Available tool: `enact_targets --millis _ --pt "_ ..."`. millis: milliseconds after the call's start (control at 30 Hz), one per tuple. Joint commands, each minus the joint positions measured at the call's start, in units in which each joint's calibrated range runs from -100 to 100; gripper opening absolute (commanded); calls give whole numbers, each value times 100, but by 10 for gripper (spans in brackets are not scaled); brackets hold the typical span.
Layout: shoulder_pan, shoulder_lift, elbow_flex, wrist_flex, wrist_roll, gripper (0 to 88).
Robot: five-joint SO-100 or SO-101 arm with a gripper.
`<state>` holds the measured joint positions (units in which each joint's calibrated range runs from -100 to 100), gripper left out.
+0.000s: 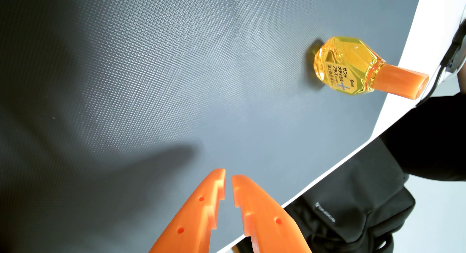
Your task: Grab the eyedrops
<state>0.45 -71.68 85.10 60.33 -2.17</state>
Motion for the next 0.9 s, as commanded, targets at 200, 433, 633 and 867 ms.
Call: enact_targets --millis 200,433,633,867 --pt "-20 -38 -23 -23 -11 11" --pt "-20 -38 -23 -23 -11 11" --pt "-20 -38 -23 -23 -11 11" --pt "38 -38 -23 -40 -11 11"
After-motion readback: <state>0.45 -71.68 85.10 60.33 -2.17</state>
